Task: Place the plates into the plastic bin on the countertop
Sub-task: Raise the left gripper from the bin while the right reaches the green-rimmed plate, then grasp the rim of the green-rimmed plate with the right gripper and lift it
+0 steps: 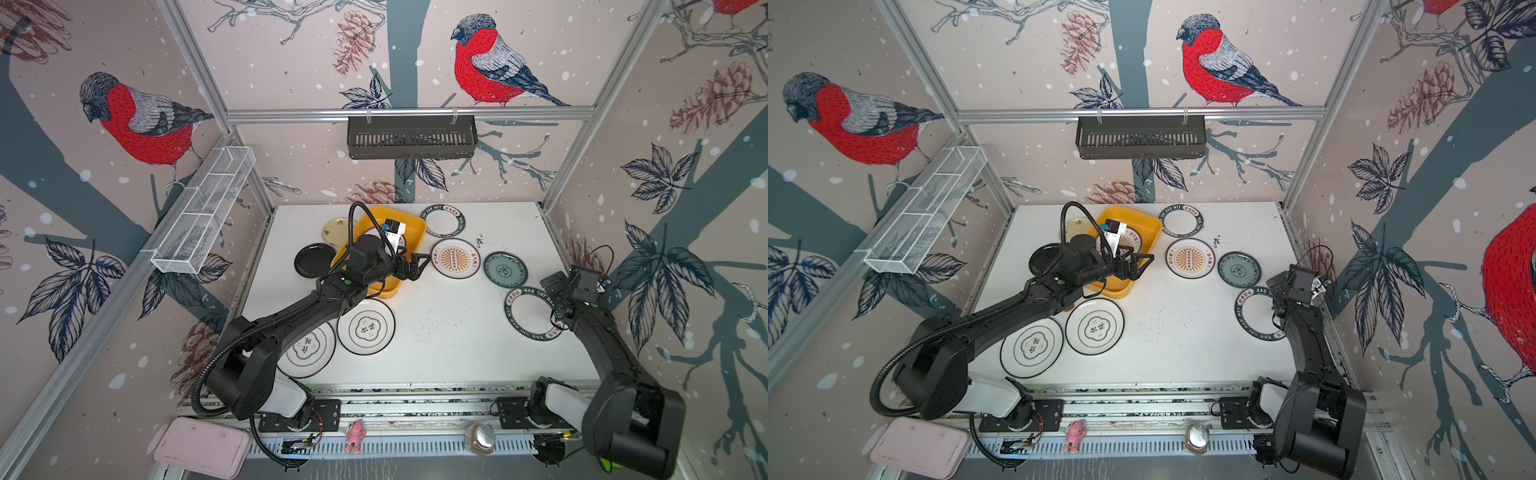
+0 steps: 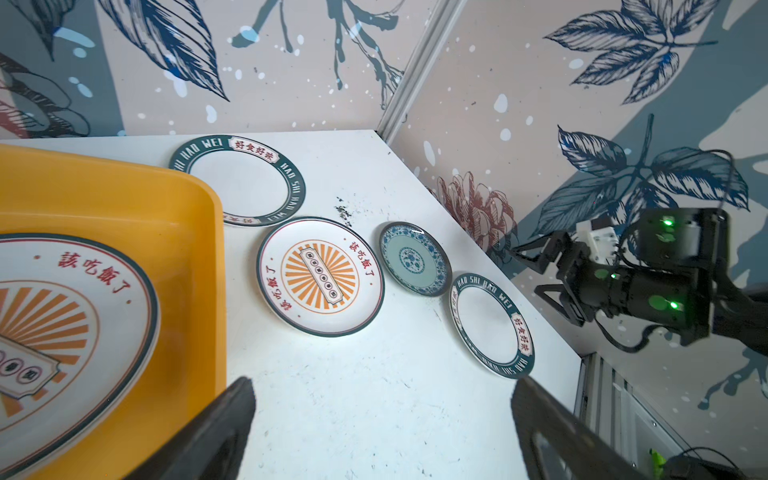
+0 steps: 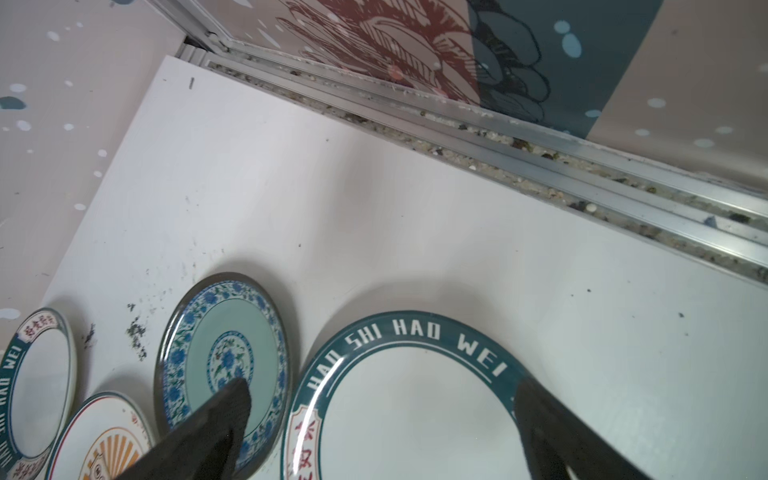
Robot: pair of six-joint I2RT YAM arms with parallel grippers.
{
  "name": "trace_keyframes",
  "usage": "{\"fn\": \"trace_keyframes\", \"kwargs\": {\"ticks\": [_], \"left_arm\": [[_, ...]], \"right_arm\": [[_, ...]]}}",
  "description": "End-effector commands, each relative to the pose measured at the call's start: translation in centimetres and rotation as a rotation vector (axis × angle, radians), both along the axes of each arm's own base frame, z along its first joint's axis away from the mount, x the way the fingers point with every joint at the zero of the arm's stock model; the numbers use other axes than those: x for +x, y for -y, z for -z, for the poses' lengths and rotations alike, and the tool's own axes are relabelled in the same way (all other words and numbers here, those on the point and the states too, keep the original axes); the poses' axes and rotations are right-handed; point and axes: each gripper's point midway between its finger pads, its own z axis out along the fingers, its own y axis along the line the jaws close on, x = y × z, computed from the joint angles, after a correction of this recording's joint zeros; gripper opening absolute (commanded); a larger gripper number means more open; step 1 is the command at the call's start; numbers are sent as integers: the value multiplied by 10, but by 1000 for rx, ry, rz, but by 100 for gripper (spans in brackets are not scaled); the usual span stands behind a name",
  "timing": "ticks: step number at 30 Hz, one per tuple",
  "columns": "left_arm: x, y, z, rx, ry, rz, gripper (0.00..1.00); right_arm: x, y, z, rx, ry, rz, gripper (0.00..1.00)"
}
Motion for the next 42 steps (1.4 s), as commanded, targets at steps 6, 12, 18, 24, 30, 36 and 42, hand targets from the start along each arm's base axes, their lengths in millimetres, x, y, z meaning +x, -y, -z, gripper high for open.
{"fn": "trace_keyframes", "kwargs": {"ticks": [6,12,18,24,30,36,42], "left_arm": [[2,15,-6,-14,7,19,96],[7,21,-18,-54,8,14,96],[9,25,-17,-61,-15,21,96],[10,26,-9,-43,-44,22,96],[7,33,6,-14,-88,68,96],[1,46,47,90,-218,141,94],[-23,61,88,216,-310,232,93]], "right_arm": [[6,29,32,48,-85,-62,100],[16,15,51,98,-66,-185,100],[20,3,61,126,-64,-281,100],[21,-27,61,200,-10,-399,99],[23,-66,56,191,-23,-532,99],[21,-112,60,208,-79,-593,99],[16,-156,57,241,-47,-625,98]]}}
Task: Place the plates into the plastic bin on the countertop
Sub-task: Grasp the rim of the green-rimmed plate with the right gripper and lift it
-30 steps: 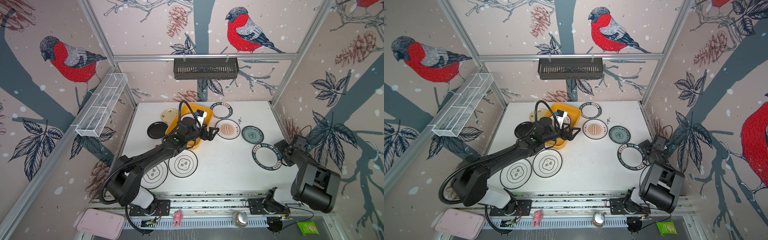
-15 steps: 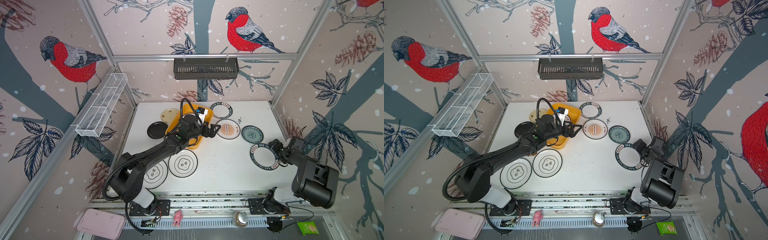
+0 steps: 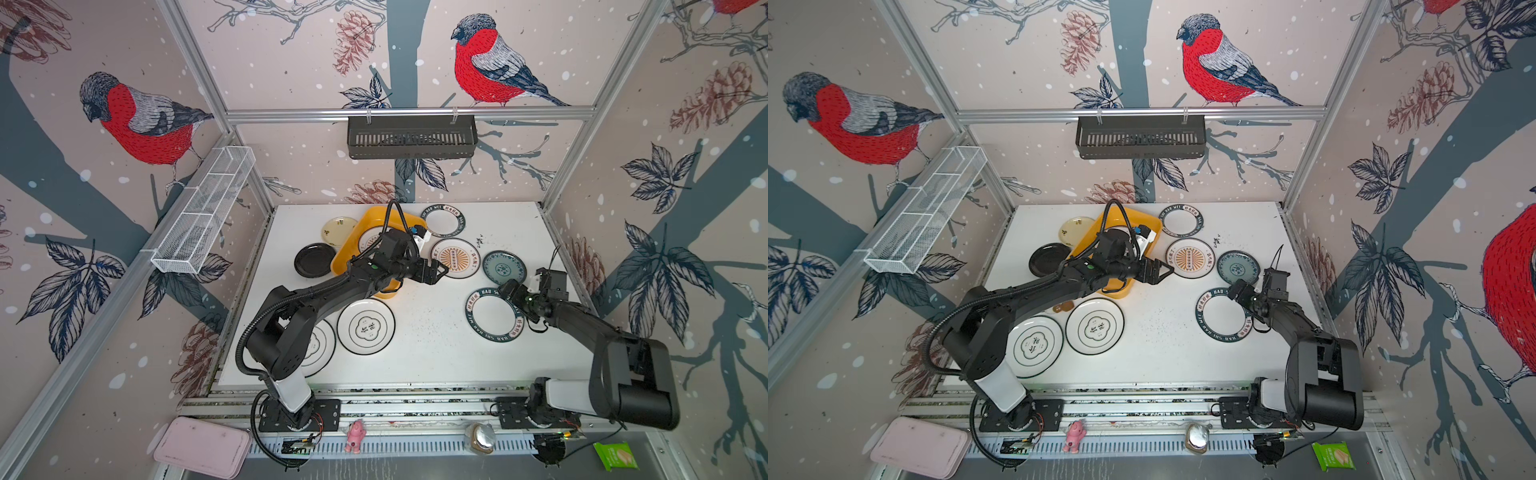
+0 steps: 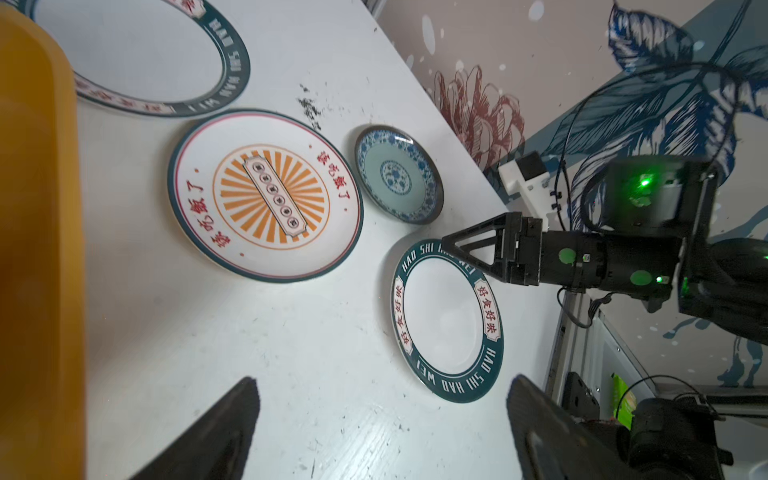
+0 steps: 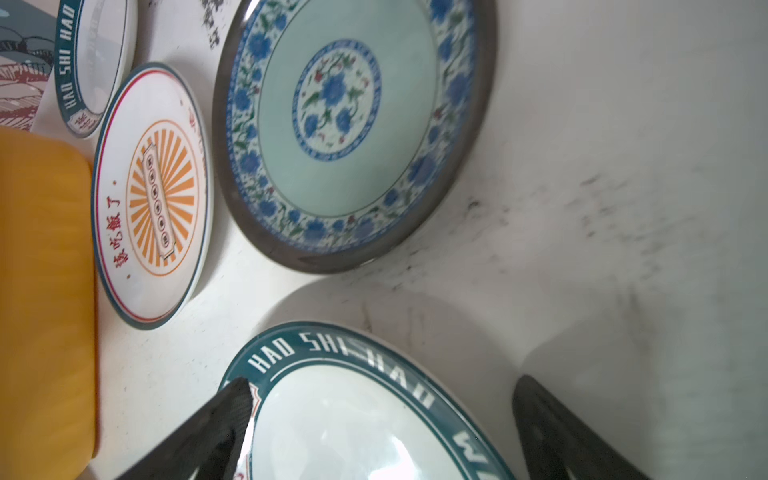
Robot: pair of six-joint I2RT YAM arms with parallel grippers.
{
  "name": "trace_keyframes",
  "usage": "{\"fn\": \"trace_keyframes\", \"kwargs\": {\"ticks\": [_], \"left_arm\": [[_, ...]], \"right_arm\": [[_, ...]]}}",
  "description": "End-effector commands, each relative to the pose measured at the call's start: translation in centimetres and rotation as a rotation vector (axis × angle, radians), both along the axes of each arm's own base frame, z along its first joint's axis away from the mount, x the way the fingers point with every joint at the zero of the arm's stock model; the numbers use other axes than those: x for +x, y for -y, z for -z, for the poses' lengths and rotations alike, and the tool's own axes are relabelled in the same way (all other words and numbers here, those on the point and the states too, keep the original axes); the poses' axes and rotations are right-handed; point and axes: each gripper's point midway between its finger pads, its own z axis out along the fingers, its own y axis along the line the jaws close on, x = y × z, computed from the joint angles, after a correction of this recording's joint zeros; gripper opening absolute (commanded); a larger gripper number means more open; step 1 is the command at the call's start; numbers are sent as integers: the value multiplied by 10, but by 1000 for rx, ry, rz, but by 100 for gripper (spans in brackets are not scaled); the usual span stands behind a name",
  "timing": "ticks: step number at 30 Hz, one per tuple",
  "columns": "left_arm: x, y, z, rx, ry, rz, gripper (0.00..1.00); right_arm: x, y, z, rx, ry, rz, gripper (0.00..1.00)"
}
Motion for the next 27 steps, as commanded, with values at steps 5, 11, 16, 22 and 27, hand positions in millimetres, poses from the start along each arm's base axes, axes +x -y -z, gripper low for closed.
{"fn": "trace_keyframes", "kwargs": {"ticks": [5,11,16,22,27], "left_arm": [[-40,16,42,87,-116,146,92],[-43,16,83,169,-229,106,87],[-47,24,99,175,-280,97,86],[-49,20,125,193,-334,69,81],[-47,14,138,228,-354,25,79]], "right_arm": [[-9,-43,3,52,-18,-9,99],[-16,-64,10,68,-17,-37,98],[-21,-73,13,70,-20,-40,98],[-30,-73,16,53,-35,-47,99],[-37,-65,14,18,-38,-26,99]]}}
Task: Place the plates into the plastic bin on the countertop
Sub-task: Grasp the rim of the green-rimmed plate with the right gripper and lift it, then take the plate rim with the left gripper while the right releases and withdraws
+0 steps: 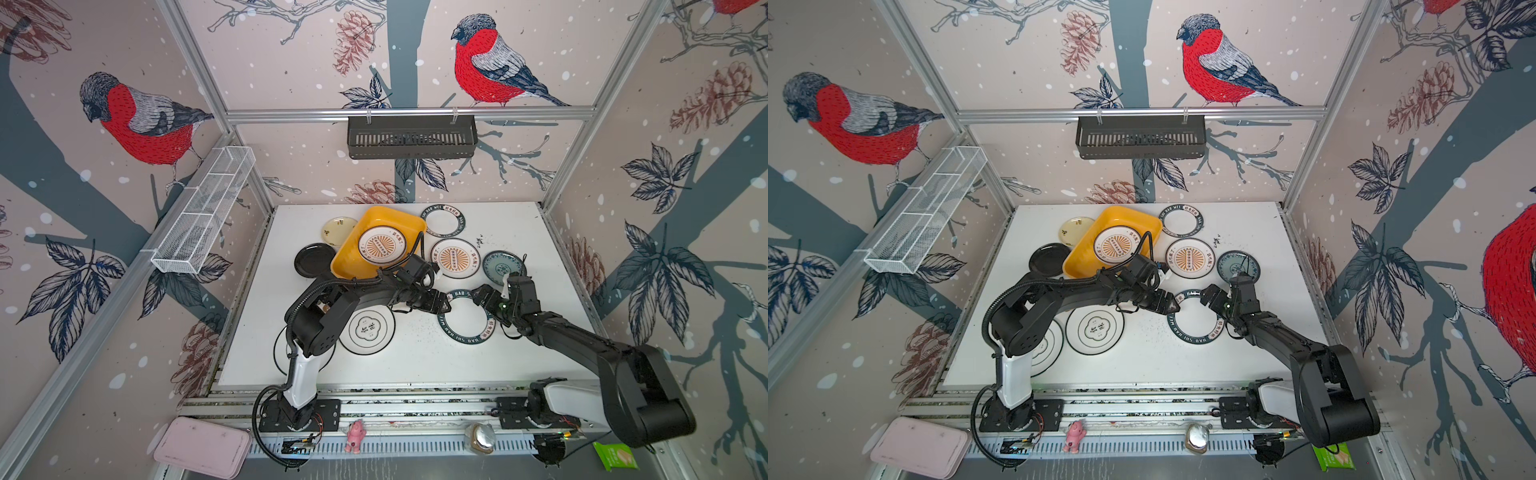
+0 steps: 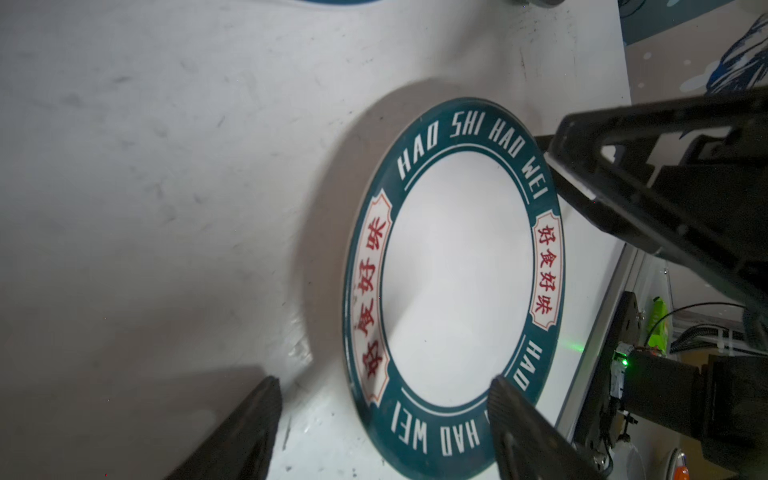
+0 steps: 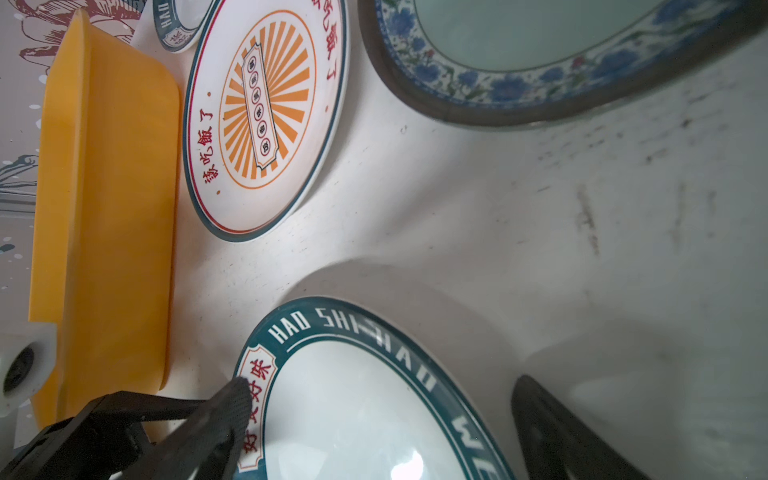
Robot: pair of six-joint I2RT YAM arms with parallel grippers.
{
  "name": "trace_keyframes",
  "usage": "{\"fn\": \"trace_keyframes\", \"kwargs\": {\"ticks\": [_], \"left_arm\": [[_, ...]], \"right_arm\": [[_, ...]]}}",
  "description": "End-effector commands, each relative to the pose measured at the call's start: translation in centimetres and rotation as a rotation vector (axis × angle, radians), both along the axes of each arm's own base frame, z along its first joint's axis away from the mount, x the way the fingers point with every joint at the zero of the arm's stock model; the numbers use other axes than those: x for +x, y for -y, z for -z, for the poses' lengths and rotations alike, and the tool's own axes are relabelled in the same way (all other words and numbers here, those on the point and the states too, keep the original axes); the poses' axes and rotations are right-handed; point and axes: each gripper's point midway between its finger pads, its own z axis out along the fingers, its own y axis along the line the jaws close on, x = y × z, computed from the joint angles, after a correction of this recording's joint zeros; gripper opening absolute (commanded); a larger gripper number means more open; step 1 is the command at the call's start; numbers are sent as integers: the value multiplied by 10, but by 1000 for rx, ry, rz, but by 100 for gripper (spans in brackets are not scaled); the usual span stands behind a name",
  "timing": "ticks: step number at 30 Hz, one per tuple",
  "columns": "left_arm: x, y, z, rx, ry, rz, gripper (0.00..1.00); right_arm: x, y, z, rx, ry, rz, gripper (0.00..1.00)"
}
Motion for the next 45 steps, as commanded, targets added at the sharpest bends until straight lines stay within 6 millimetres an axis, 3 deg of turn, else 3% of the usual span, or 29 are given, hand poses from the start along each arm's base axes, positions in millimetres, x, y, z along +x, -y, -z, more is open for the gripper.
{"fn": "trace_keyframes", "kwargs": {"ticks": [1,6,19,25,29,33,39,43,45], "left_arm": [[2,-4,8,19,-10,-34,78],[-5,2,8,-18,-48,-12,73],[-17,17,-1,-120,-94,66,37],[-16,23,-20,-177,-81,78,11],[-12,24,-35,-189,-54,69,5],[-5,20,-53,-216,-65,30,0],[18,1,-95,-297,-41,-47,0],[41,-28,-122,-347,-24,-153,0],[52,-44,-132,-360,-14,-211,0]], "right_arm": [[-21,12,17,-51,-101,39,99],[-28,8,19,-45,-113,31,99],[-40,-11,26,24,-108,9,98],[-36,-17,18,42,-74,-4,98],[-31,-17,3,52,-24,-5,98],[-22,-15,-29,54,89,-2,99],[-14,-10,-113,81,363,14,99],[-23,-16,-176,95,485,-59,99],[-27,-19,-198,85,517,-101,99]]}}
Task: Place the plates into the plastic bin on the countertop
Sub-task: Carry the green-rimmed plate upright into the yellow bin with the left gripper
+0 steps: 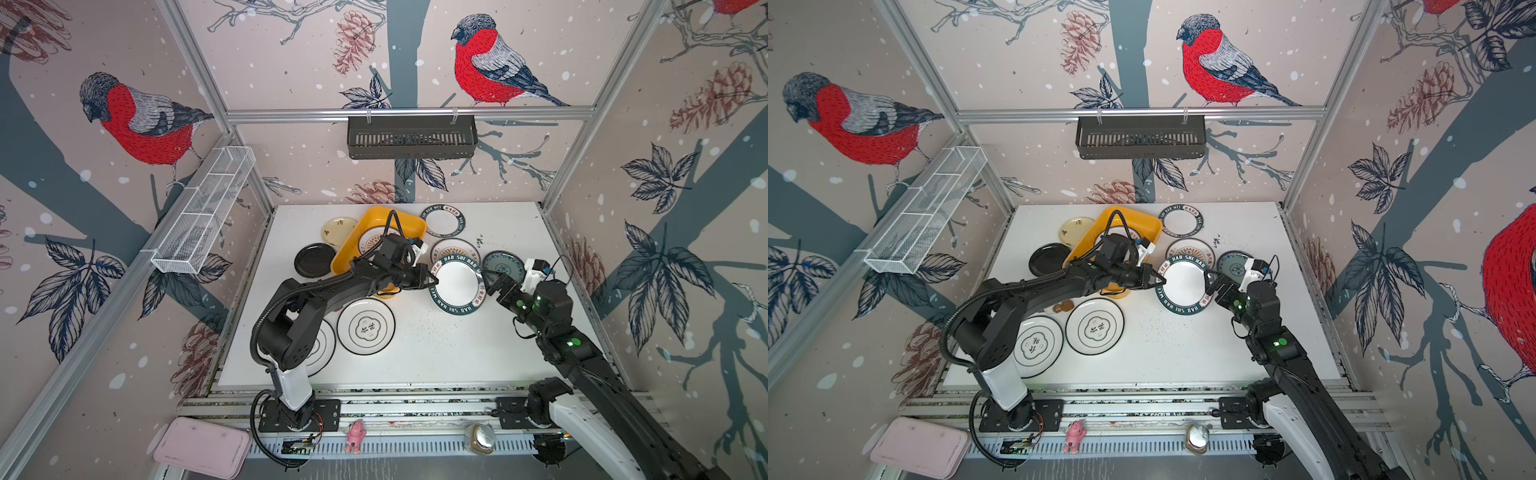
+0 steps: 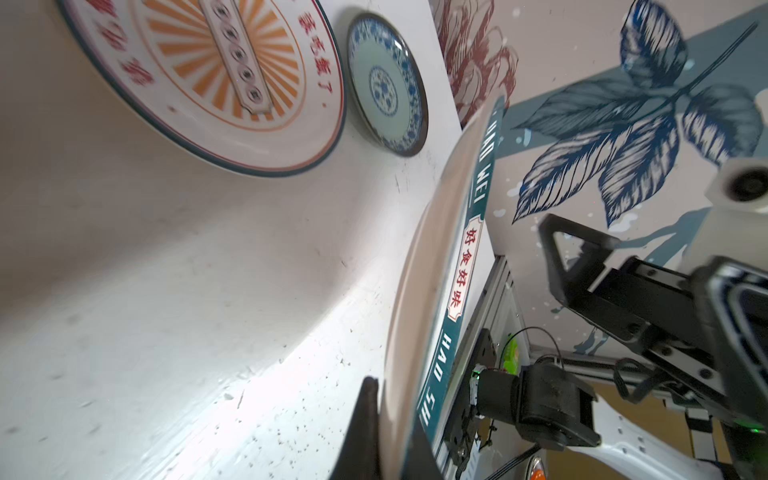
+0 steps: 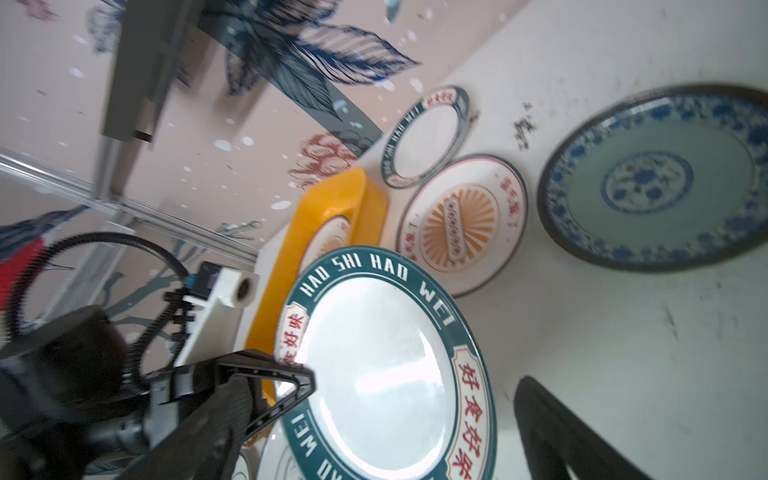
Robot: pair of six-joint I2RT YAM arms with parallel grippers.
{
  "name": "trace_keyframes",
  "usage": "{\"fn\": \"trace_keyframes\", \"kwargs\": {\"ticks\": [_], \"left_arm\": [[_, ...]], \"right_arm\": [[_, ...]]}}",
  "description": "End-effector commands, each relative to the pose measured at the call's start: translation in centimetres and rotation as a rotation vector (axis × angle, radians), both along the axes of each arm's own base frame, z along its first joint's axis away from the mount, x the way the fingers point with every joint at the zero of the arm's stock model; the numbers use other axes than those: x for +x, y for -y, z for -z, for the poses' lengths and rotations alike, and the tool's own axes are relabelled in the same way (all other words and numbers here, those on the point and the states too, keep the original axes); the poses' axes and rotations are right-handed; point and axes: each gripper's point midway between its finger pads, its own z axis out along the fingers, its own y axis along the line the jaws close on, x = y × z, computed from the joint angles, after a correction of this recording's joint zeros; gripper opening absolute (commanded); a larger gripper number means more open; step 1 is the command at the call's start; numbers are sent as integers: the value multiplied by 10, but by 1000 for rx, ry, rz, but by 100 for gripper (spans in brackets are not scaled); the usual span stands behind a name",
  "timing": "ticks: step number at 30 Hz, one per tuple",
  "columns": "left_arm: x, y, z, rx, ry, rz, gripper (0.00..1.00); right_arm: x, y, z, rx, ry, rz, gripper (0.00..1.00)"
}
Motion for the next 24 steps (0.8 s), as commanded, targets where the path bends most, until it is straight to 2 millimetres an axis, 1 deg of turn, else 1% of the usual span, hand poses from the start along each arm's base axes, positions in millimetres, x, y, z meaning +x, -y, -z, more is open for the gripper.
{"fn": "trace_keyframes", "kwargs": {"ticks": [1,4,6,11,15,18,21,24], "left_arm": [[20,-18,-26,-43,33,-94,0],[33,-37,-38,-24,62,-158,0],[40,-47,-47,-46,66,-191,0],[54,-65,-59,-60,73,-256,0],[72,-86,-64,-86,74,-305,0],[92,-112,-64,-91,68,-390,0],[111,-136,-59,-79,59,-481,0],[130,-159,-46,-34,45,-580,0]], "right_arm": [[-11,-8,-22,-59,33,-82,100],[-16,-20,-47,-42,102,-153,99],[-20,-30,-58,-16,150,-213,99],[-31,-51,-78,25,261,-340,100],[-44,-67,-88,19,336,-455,99],[-52,-76,-89,14,364,-522,100],[-52,-79,-85,7,357,-540,99],[-53,-82,-86,13,375,-552,100]]}}
